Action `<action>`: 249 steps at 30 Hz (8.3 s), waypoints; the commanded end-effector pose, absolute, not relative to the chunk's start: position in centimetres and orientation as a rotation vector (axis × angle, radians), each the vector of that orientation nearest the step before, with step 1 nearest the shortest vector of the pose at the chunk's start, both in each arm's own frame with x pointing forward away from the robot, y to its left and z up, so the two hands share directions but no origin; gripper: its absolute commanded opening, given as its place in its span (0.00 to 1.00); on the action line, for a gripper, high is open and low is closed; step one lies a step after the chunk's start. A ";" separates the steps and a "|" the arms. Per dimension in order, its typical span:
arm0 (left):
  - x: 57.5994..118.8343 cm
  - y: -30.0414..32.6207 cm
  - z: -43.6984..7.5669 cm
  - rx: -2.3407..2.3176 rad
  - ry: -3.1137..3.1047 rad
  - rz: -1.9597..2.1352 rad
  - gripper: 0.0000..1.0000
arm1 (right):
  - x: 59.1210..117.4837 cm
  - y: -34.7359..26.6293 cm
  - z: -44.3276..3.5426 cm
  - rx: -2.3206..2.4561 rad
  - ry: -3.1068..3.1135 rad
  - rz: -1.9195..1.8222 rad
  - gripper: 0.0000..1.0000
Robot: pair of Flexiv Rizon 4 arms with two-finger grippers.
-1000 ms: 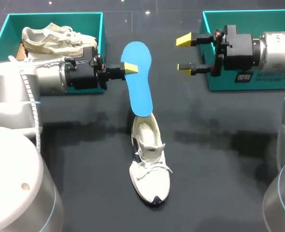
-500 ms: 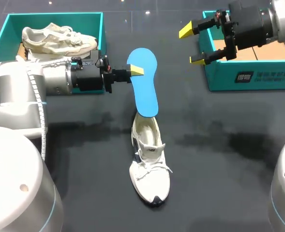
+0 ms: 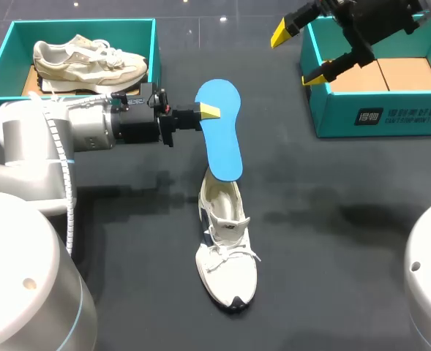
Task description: Take the shoe out of the shoebox, open the shoe tongue, remove and reinsert the insole, then place the shoe into the shoebox
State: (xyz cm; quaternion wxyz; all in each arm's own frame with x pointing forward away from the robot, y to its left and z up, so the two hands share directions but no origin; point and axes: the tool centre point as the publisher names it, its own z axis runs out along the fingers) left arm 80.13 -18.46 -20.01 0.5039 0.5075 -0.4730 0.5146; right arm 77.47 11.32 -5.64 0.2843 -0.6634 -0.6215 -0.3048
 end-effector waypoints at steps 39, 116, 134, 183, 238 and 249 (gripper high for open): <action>80.2 -18.5 -20.1 1.218 -1.137 1.233 0.00 | 78.6 21.9 -2.3 -2.355 -2.228 -0.137 1.00; 80.2 -18.5 -20.1 1.218 -1.137 1.233 0.00 | 75.0 14.3 -8.1 -1.779 -1.654 -1.024 1.00; 80.2 -18.5 -20.1 1.218 -1.137 1.233 0.00 | 75.3 13.9 -11.5 -1.510 -1.438 -1.222 1.00; 80.2 -18.4 -19.9 1.201 -1.155 1.255 0.00 | 75.4 15.1 -16.8 -1.387 -1.333 -1.278 1.00; 80.9 -16.6 -13.6 -0.016 -2.294 2.152 0.00 | 75.4 15.1 -16.8 -1.387 -1.333 -1.278 1.00; 80.7 -16.5 -13.5 -0.127 -2.330 2.185 0.00 | 75.4 15.1 -16.8 -1.387 -1.333 -1.278 1.00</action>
